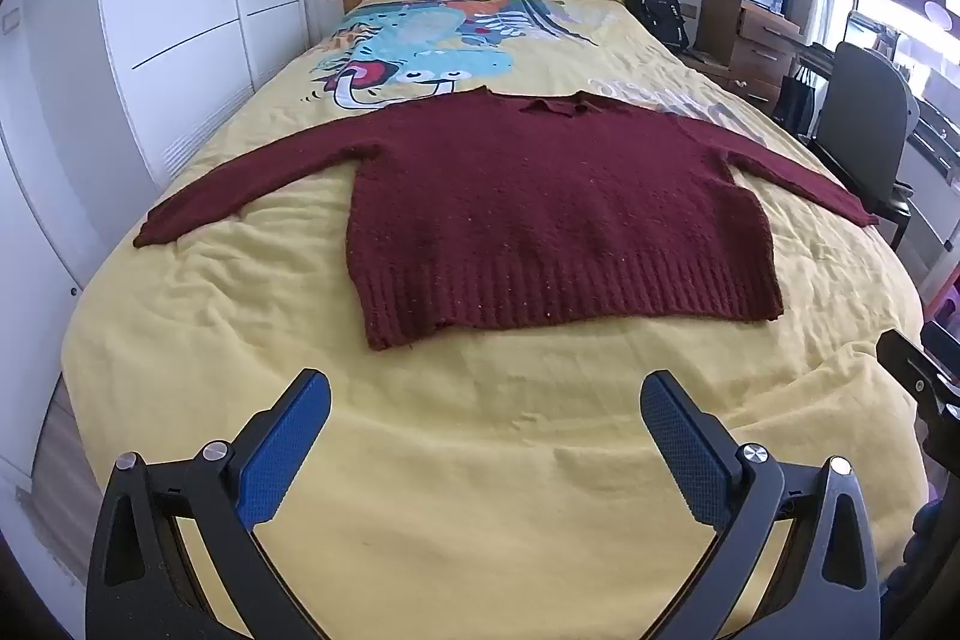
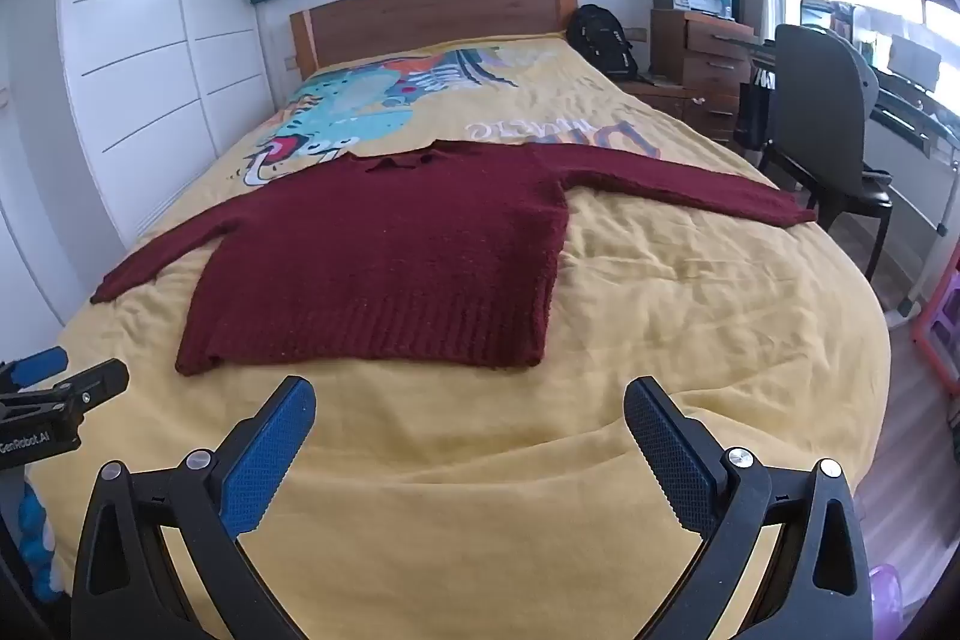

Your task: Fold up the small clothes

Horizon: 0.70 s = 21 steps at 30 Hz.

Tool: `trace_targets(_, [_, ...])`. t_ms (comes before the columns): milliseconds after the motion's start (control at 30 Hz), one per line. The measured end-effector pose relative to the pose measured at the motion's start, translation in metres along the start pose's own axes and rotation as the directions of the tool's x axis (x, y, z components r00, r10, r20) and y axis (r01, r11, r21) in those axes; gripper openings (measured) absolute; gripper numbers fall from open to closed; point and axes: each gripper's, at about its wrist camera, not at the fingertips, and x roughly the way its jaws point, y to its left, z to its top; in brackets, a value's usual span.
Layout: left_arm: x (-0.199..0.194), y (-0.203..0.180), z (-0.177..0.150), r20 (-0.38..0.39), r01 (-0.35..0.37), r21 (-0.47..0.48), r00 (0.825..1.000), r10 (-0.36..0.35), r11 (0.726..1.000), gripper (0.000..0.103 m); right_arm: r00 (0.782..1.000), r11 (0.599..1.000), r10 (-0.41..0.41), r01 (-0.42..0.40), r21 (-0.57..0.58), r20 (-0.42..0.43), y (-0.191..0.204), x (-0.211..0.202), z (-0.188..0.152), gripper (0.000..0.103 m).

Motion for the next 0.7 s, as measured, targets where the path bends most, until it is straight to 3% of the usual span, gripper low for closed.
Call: trace_targets(700, [0.0055,-0.0073,-0.0071,-0.010,0.013,-0.014,1.000,-0.013,1.000,0.102,1.000,1.000,-0.001,0.001,0.013,0.007,-0.0033,0.0000,-0.0002,0.103])
